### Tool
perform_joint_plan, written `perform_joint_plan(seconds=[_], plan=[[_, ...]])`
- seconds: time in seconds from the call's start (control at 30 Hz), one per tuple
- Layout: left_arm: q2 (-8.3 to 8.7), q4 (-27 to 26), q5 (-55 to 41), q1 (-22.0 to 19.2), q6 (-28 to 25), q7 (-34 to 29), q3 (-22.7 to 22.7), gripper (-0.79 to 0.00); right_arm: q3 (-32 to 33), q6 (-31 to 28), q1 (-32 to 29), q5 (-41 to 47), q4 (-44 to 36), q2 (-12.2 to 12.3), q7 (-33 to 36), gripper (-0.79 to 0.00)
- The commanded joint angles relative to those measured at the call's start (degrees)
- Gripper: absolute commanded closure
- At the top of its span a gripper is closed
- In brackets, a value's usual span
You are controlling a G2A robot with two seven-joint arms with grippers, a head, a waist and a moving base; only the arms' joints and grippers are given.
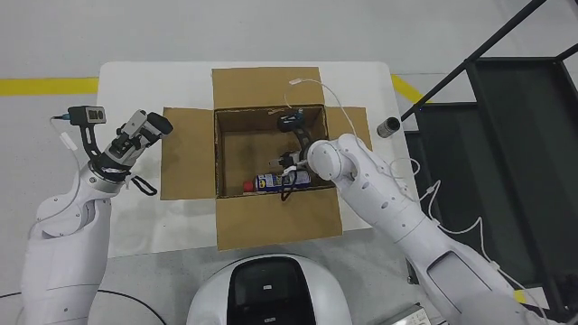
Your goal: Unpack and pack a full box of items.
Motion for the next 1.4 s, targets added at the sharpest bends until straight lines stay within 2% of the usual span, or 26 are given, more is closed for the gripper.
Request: perform_joint_plan(seconds=[0.0, 0.53, 0.73, 0.83, 0.97, 1.03, 1.13, 1.27, 1.33, 1.37], plan=[[0.0, 0.0, 0.0, 0.0, 0.0, 0.0, 0.0, -0.785, 0.19, -0.3, -0.34, 0.02, 0.52, 0.03, -0.12, -0.785], [0.0, 0.0, 0.0, 0.0, 0.0, 0.0, 0.0, -0.785, -3.23, 1.81, 3.46, 0.01, 10.44, -2.42, -4.97, -0.782], [0.0, 0.0, 0.0, 0.0, 0.0, 0.0, 0.0, -0.785, -4.82, 2.78, 4.07, -1.03, 12.28, -3.29, -5.34, -0.714], [0.0, 0.0, 0.0, 0.0, 0.0, 0.0, 0.0, -0.785, -5.25, 3.21, 4.03, -1.31, 12.6, -3.62, -5.53, -0.643], [0.0, 0.0, 0.0, 0.0, 0.0, 0.0, 0.0, -0.785, -5.52, 3.51, 4.2, -1.65, 13.18, -3.98, -5.76, -0.462], [0.0, 0.0, 0.0, 0.0, 0.0, 0.0, 0.0, -0.785, -5.66, 3.81, 4.32, -2.02, 13.48, -4.16, -5.9, -0.443], [0.0, 0.0, 0.0, 0.0, 0.0, 0.0, 0.0, -0.785, -5.84, 4.18, 4.47, -2.63, 13.83, -4.4, -6.17, -0.357], [0.0, 0.0, 0.0, 0.0, 0.0, 0.0, 0.0, -0.785, -6.23, 4.45, 4.43, -3.66, 13.55, -4.68, -6.29, -0.215], [0.0, 0.0, 0.0, 0.0, 0.0, 0.0, 0.0, -0.785, -6.45, 4.17, 4.21, -4.39, 12.91, -4.76, -6.41, -0.077], [0.0, 0.0, 0.0, 0.0, 0.0, 0.0, 0.0, -0.785, -6.57, 4.04, 4.03, -4.98, 12.57, -4.75, -6.45, -0.052]])
